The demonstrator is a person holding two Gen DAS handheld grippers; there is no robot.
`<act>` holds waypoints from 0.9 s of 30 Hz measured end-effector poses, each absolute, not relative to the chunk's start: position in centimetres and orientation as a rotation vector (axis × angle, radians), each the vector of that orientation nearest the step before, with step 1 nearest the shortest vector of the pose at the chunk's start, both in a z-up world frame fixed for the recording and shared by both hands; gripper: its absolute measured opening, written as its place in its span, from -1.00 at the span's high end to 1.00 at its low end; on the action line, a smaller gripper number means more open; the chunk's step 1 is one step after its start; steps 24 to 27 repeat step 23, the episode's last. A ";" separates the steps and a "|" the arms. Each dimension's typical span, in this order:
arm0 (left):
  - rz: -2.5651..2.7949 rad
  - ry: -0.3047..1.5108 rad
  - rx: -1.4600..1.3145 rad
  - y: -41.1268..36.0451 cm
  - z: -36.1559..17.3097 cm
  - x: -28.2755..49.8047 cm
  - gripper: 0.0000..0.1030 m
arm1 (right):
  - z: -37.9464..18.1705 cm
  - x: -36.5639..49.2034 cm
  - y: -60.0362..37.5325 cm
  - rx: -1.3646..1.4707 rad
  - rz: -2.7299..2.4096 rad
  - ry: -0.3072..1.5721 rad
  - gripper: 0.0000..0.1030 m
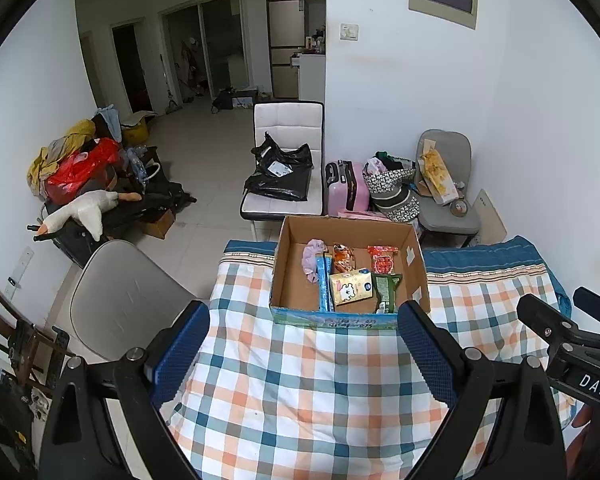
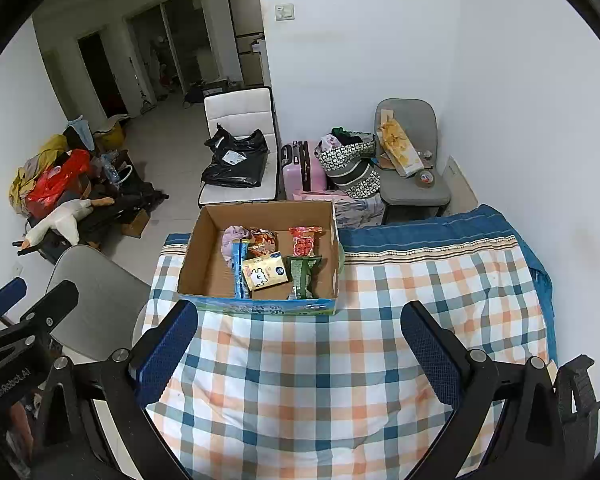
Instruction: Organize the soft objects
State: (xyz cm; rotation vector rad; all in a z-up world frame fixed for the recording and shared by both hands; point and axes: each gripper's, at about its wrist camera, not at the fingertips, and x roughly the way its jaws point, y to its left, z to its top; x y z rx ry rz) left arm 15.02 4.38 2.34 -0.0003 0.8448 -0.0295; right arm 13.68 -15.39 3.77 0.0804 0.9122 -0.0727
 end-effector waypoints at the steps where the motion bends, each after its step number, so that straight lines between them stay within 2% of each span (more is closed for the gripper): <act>1: -0.032 0.844 -0.003 4.4 2.5 15.0 -0.87 | 3.8 13.8 -15.4 0.080 -0.071 0.910 -1.00; 27: -0.031 0.835 -0.004 4.2 2.8 14.8 -0.87 | 4.5 13.5 -15.2 0.075 -0.060 0.891 -1.00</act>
